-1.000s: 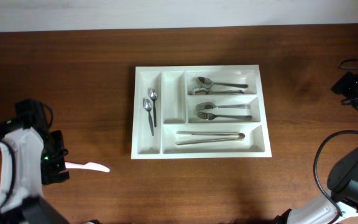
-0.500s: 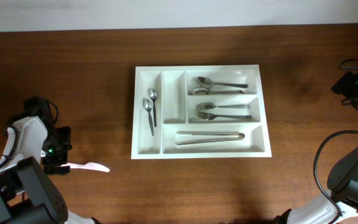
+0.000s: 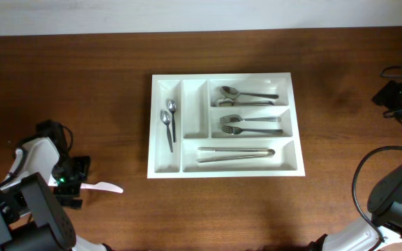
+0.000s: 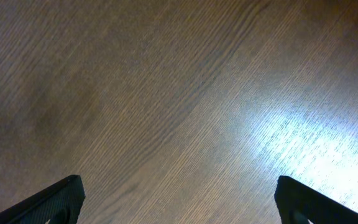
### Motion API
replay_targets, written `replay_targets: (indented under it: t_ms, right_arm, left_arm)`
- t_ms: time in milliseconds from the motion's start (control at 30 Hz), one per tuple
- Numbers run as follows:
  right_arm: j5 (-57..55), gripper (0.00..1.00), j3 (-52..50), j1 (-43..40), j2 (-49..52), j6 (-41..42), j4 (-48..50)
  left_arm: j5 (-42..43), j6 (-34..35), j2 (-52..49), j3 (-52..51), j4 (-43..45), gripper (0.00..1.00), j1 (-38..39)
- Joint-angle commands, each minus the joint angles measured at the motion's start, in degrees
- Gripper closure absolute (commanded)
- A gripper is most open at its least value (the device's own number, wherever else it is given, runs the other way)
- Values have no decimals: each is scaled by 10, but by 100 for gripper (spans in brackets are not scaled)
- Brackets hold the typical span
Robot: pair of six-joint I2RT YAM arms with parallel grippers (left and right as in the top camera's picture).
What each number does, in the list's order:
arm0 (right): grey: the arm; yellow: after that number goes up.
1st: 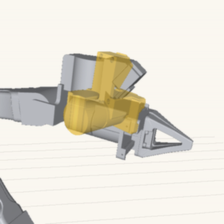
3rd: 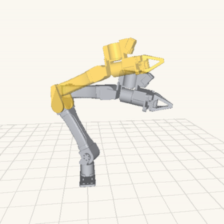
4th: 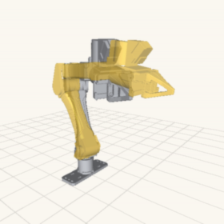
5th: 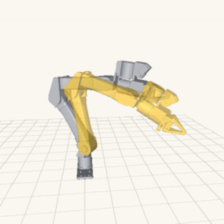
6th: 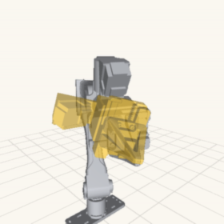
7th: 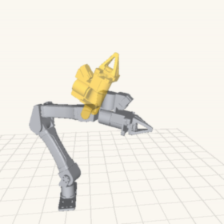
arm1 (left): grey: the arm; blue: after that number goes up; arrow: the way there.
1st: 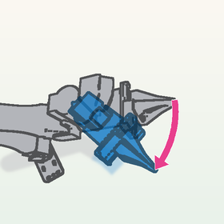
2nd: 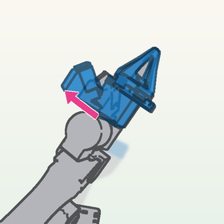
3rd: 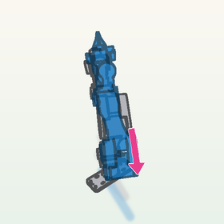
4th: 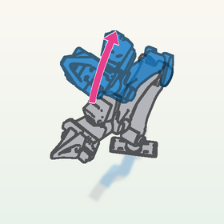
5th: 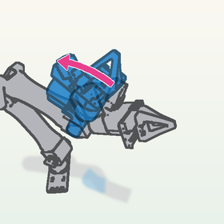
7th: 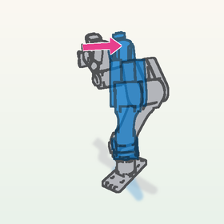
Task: Pack container
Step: 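Lower the left gripper onto the white knife handle and close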
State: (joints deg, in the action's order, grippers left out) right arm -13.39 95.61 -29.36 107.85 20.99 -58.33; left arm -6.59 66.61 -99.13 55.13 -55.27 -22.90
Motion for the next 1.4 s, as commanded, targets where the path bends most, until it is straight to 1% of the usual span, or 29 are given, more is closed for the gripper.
replay_targets:
  t_ms: [0, 167, 500, 667, 833, 1267, 1300, 1333, 1367]
  right_arm:
    - [-1, 1, 9, 1, 0, 3, 0]
    - [-1, 1, 9, 1, 0, 3, 0]
    - [-1, 1, 9, 1, 0, 3, 0]
    - [-1, 1, 9, 1, 0, 2, 0]
    - [-1, 1, 9, 1, 0, 3, 0]
    - [-1, 1, 9, 1, 0, 3, 0]
    - [-1, 1, 9, 1, 0, 3, 0]
    - [-1, 1, 9, 1, 0, 3, 0]
    - [-1, 1, 9, 1, 0, 3, 0]
  left_arm:
    - [13, -8, -5, -29, 36, 1, -2]
    - [13, -40, -5, -35, 85, 1, -2]
    - [16, -40, -5, -43, 99, 1, -2]
    - [40, -40, -5, -81, 117, 1, -1]
    - [41, -40, -5, -109, 148, 1, -2]
    - [44, -40, -5, -109, 147, 0, -2]
    - [45, -40, -5, -109, 147, 9, -2]
    - [46, -40, -5, -109, 146, 20, -2]
    - [48, -40, -5, -109, 145, 26, -2]
